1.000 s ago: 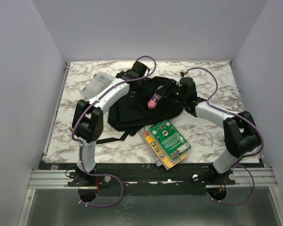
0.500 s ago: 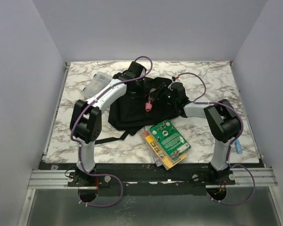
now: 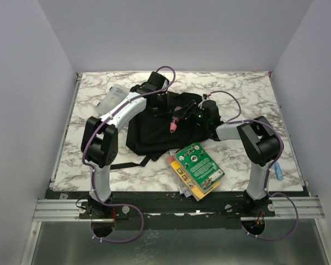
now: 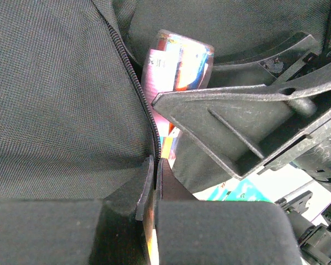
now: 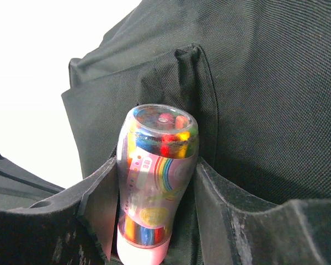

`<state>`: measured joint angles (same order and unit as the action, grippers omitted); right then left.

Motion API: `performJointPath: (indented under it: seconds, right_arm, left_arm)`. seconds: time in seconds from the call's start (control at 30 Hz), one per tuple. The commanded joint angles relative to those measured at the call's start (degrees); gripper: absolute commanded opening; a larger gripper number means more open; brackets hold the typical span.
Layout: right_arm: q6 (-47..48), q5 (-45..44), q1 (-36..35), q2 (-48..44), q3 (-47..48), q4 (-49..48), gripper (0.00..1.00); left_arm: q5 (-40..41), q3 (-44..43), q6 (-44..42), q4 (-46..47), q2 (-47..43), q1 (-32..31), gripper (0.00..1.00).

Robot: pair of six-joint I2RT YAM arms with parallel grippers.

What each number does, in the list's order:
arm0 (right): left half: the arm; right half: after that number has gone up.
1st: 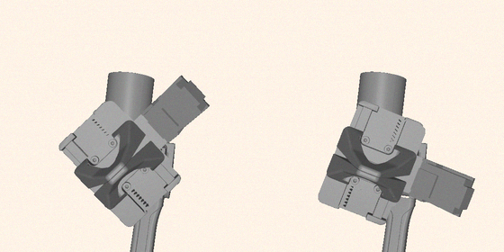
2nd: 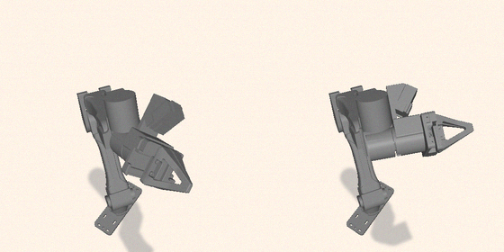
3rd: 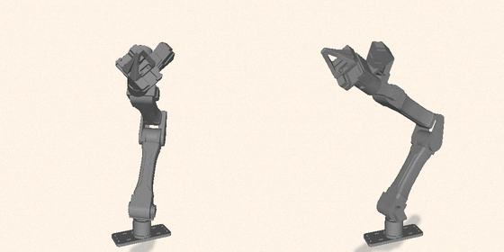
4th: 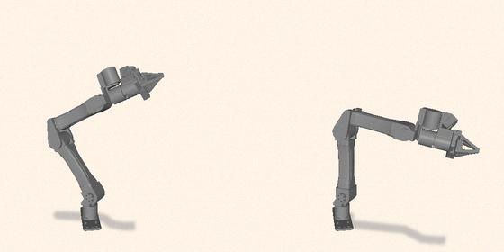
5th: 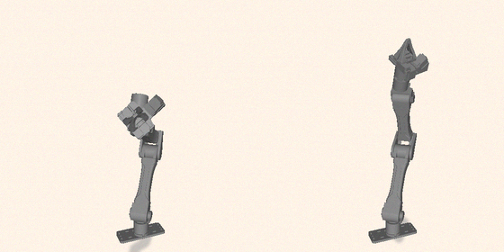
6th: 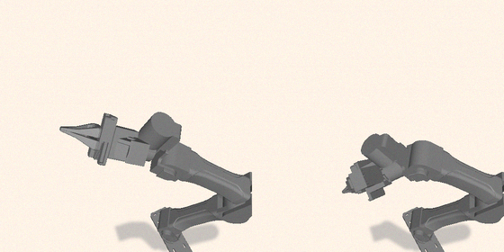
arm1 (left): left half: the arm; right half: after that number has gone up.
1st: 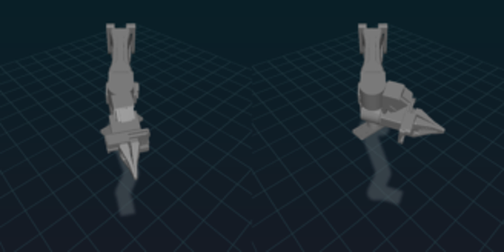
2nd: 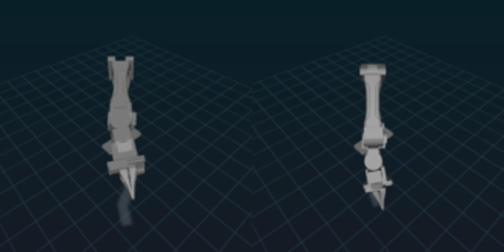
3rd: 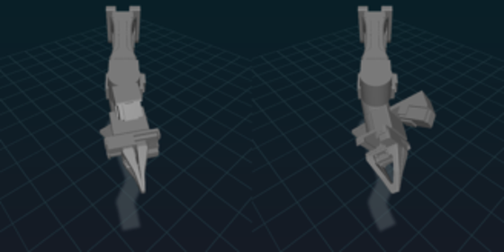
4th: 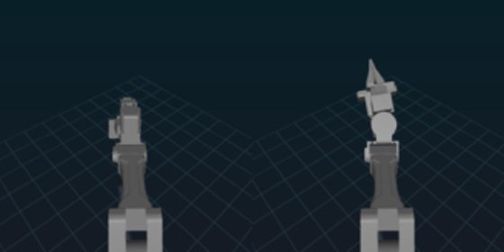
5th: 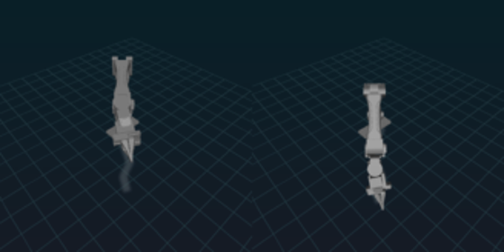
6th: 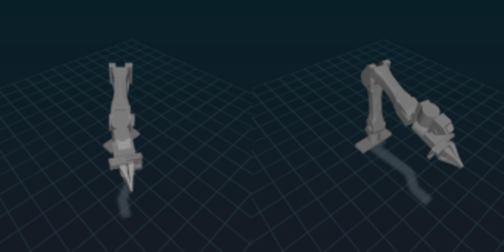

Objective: Pack the student bag
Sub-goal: Place the stationery in the student bag.

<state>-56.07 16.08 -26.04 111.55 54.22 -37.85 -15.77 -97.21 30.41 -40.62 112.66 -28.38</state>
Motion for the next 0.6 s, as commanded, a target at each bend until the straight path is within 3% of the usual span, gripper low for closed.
performJointPath:
  seconds: [0.0,0.23,0.4,0.43,0.57]
  right_arm:
    - [-10.5,-1.32,-0.76,0.85,2.62,-0.38,0.01]
    - [-15.02,3.33,-2.38,2.23,-2.0,-7.84,0.01]
    - [-11.45,13.85,-2.37,6.6,-4.82,-17.02,0.01]
    - [-10.08,14.9,-2.14,6.83,-5.41,-17.91,0.07]
    - [-2.43,18.42,-0.76,6.25,-2.64,-8.73,0.5]
  left_arm:
    - [-3.89,0.47,1.31,3.6,-2.79,-0.17,0.0]
    - [-3.05,0.26,0.54,3.62,-2.97,-0.02,0.0]
    - [-3.16,0.33,0.41,3.62,-3.25,0.95,0.0]
    - [-2.85,0.43,0.35,3.62,-3.3,1.11,0.0]
    - [-2.24,0.29,-0.08,3.62,-3.11,1.62,0.0]
